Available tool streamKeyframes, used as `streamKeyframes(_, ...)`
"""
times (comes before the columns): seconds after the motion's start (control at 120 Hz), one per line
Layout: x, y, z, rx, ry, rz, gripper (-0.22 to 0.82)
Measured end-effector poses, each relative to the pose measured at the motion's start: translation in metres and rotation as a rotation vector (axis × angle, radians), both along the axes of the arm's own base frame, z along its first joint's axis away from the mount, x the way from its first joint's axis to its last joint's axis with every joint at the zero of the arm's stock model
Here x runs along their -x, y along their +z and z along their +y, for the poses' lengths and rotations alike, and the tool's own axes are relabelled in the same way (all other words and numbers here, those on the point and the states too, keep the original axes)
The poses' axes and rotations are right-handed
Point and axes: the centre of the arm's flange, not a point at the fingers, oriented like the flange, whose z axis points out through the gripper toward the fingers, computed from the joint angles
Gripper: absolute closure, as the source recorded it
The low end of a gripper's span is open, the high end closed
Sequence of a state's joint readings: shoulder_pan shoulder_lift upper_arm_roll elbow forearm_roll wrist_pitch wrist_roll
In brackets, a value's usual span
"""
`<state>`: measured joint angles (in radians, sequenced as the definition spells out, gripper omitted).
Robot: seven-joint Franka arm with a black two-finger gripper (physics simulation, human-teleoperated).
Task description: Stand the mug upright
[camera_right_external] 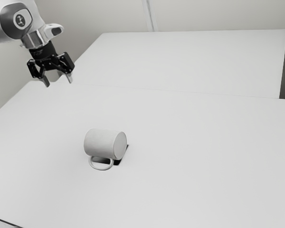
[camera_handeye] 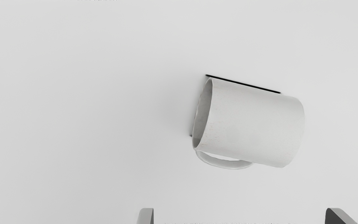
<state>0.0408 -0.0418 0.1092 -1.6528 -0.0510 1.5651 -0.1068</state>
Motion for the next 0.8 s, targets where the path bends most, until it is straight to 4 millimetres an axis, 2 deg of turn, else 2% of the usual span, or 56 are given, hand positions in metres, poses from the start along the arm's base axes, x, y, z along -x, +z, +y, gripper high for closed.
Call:
streamKeyframes(0.15, -0.005, -0.001, -0.066, 0.000, -0.133, 0.002, 0.00)
streamKeyframes(0.192, -0.004, -0.004, -0.074, 0.003, -0.153, 0.008, 0.00)
streamKeyframes(0.233, -0.003, -0.011, -0.071, 0.014, -0.151, 0.017, 0.00)
streamKeyframes(0.267, -0.004, -0.020, -0.059, 0.037, -0.131, 0.026, 0.00)
streamKeyframes(0.3, -0.005, -0.031, -0.038, 0.065, -0.097, 0.033, 0.00)
streamKeyframes(0.4, -0.006, -0.069, 0.041, 0.188, 0.036, 0.041, 0.00)
streamKeyframes(0.508, 0.009, -0.119, 0.126, 0.333, 0.160, 0.027, 0.00)
streamKeyframes(0.55, 0.013, -0.136, 0.150, 0.377, 0.182, 0.013, 0.00)
streamKeyframes(0.592, 0.013, -0.150, 0.160, 0.413, 0.172, -0.003, 0.00)
streamKeyframes(0.642, 0.010, -0.166, 0.158, 0.459, 0.137, -0.018, 0.00)
streamKeyframes(0.692, 0.012, -0.190, 0.159, 0.521, 0.118, -0.031, 0.00)
streamKeyframes(0.8, 0.028, -0.235, 0.166, 0.673, 0.110, -0.097, 0.00)
